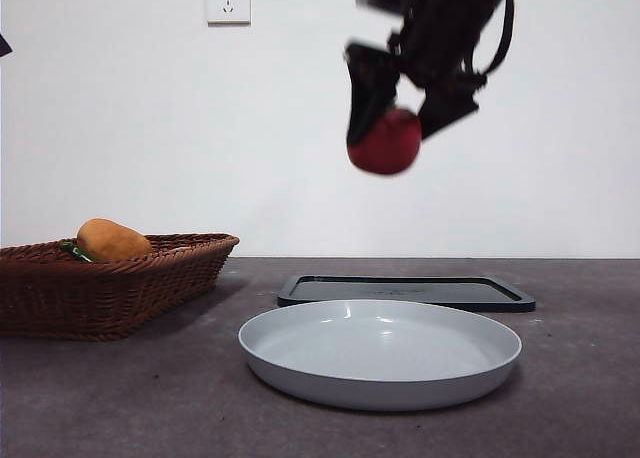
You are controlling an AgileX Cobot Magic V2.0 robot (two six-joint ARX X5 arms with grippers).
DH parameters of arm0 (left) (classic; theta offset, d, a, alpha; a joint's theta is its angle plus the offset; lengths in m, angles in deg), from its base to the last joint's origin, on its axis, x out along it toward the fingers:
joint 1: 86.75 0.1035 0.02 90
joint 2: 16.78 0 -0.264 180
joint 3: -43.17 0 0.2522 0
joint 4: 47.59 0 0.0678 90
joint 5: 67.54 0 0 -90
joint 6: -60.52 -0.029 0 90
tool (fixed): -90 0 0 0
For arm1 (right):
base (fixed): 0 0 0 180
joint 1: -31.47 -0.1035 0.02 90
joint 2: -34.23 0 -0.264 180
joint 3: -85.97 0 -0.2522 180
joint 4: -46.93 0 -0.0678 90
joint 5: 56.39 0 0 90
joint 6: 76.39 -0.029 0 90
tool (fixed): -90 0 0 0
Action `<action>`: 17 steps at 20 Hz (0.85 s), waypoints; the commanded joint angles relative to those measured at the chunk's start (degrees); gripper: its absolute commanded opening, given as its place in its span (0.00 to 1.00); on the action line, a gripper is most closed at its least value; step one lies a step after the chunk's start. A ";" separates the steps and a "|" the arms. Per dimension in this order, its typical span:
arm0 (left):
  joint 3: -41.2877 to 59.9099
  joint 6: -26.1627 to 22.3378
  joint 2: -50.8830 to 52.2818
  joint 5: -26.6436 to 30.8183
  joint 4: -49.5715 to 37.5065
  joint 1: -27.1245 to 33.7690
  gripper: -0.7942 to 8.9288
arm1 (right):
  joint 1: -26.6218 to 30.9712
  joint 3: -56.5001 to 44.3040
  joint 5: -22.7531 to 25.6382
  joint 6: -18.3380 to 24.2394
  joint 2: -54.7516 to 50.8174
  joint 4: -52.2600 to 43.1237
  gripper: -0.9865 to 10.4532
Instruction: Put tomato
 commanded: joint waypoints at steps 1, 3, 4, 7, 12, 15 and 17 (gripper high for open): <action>-0.92 -1.07 -0.22 -0.55 -0.66 -0.22 0.66 | 0.98 3.74 -0.04 1.81 5.88 -0.24 0.29; -0.92 -1.09 -0.22 -0.52 -0.68 -0.22 0.66 | 2.27 6.16 -0.04 2.19 10.82 -0.94 0.29; -0.92 -1.09 -0.22 -0.52 -0.68 -0.22 0.66 | 2.69 6.86 -0.04 2.19 12.50 -1.29 0.29; -0.92 -1.09 -0.22 -0.55 -0.66 -0.22 0.66 | 3.50 8.02 -0.02 2.14 16.96 -2.60 0.29; -0.92 -1.09 -0.22 -0.52 -0.68 -0.22 0.66 | 4.11 8.02 0.02 2.16 20.90 -3.98 0.30; -0.92 -1.09 -0.22 -0.52 -0.70 -0.22 0.66 | 4.15 8.00 -0.02 2.14 21.68 -3.41 0.30; -0.92 -1.07 -0.22 -0.52 -0.66 -0.22 0.66 | 4.11 7.98 -0.02 2.12 22.47 -2.49 0.30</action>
